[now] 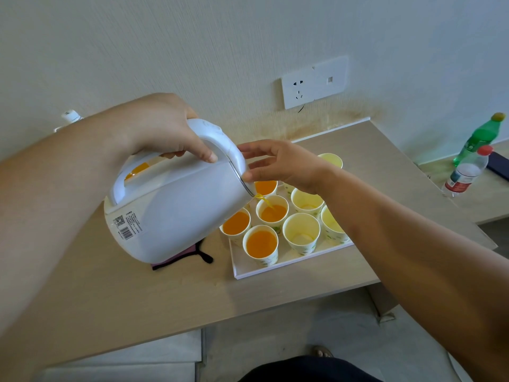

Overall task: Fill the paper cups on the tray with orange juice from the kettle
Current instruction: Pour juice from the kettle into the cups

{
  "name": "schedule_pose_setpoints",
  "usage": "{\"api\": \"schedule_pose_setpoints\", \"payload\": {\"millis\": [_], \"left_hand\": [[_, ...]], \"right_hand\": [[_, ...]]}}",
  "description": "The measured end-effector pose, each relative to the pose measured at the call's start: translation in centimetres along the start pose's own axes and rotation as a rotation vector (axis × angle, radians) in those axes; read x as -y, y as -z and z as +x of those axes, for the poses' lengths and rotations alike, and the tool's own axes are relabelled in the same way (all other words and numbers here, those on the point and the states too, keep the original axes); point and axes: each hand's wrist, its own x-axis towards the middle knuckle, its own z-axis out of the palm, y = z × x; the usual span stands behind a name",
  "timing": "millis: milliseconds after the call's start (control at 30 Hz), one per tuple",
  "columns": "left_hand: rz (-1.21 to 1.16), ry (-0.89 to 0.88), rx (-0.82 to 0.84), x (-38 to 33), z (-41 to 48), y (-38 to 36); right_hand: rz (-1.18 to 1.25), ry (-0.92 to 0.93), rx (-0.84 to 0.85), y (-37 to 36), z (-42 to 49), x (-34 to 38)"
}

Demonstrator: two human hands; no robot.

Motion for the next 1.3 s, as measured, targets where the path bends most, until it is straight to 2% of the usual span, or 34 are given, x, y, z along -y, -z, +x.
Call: {"api": "schedule_pose_setpoints", "payload": {"millis": [1300], "left_hand": [[0.022, 0.004, -0.030, -0.25, -0.23, 0.05]], "right_hand": [[0.086, -0.004, -0.005, -0.10, 0.55, -0.39]]}}
